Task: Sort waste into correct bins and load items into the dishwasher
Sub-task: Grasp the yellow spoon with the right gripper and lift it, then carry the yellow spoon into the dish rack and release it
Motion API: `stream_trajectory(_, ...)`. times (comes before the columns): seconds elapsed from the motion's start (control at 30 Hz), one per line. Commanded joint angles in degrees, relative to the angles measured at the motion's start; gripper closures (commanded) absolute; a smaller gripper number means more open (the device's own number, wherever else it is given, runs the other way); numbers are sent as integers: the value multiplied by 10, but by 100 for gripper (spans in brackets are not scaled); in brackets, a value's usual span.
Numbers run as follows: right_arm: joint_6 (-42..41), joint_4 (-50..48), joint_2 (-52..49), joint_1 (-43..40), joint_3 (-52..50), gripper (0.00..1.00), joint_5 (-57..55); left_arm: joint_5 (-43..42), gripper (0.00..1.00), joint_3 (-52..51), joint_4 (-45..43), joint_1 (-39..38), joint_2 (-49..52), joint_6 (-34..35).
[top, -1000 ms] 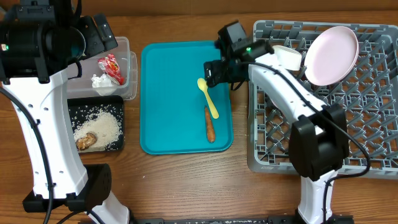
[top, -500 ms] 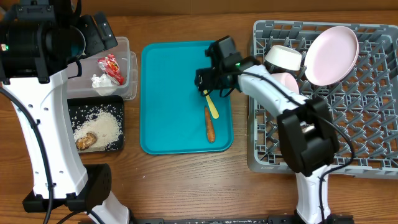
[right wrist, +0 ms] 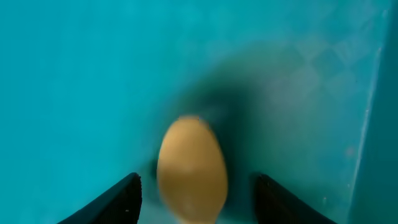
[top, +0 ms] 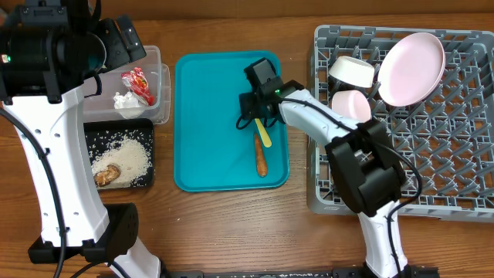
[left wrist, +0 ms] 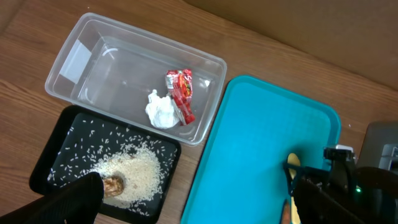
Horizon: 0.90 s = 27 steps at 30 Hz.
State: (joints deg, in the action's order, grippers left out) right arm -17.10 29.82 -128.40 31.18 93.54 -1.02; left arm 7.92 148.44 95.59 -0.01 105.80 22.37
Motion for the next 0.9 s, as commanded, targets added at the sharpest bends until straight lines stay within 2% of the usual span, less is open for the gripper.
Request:
stream_trajectory(0.0, -27, -4, -17, 2, 1, 42, -21, -5, 0, 5, -3, 0, 3, 8)
stream_trajectory(0.07, -32, -4, -22, 2, 1, 46, -18, -5, 0, 5, -3, 0, 3, 8)
stream_trajectory(0.2, -40, 17, -25, 7, 1, 66, 7, -5, 0, 5, -3, 0, 3, 8)
stream_trajectory(0.27, -41, 30, -25, 14, 1, 73, 18, -5, 0, 5, -3, 0, 3, 8)
stream_trajectory(0.53, -43, 75, -24, 26, 22, 79, 62, -5, 0, 5, -2, 0, 3, 8)
stream_trajectory(0.67, -39, 97, -23, 23, 52, 96, 50, -5, 0, 5, -3, 0, 3, 8)
stream_trajectory(0.87, -16, 170, -11, 0, 130, 96, 23, -5, 0, 5, -3, 0, 3, 8)
